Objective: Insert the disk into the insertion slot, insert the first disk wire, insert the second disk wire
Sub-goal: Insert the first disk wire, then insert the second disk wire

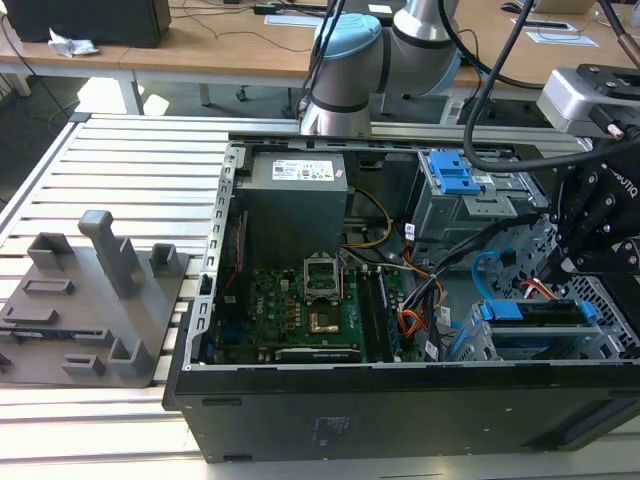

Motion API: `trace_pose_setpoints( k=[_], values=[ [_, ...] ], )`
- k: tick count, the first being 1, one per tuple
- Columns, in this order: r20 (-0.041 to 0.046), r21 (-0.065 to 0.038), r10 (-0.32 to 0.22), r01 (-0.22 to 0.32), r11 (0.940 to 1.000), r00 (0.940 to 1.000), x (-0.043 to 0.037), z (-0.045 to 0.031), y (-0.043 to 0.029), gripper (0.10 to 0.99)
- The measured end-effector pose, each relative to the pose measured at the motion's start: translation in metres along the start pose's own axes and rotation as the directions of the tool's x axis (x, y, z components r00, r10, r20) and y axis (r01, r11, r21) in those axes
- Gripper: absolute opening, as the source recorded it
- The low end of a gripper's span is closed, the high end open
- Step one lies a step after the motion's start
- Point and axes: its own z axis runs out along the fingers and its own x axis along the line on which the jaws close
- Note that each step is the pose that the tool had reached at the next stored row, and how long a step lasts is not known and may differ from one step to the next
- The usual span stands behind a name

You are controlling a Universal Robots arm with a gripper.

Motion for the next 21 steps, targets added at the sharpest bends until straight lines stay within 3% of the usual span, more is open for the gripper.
trace_pose_setpoints(
  k=[11,15,17,18,20,21],
  values=[
    [0.0001,0.0,0.0,0.0,1.0,1.0,0.0,0.0001,0.0006,0.114],
    [0.0,0.0,0.0,0.0,1.0,1.0,0.0001,0.0001,0.0007,0.361],
    [0.0,0.0,0.0,0.0,1.0,1.0,0.0001,0.0001,0.0008,0.361],
    [0.0001,0.0,0.0,0.0,1.0,1.0,-0.0011,0.0001,0.0009,0.361],
    [-0.0024,0.0,0.0,0.0,1.0,1.0,-0.017,-0.0001,0.0021,0.361],
    [-0.0028,0.0,0.0,0.0,1.0,1.0,-0.0199,-0.0002,0.0023,0.361]
  ],
)
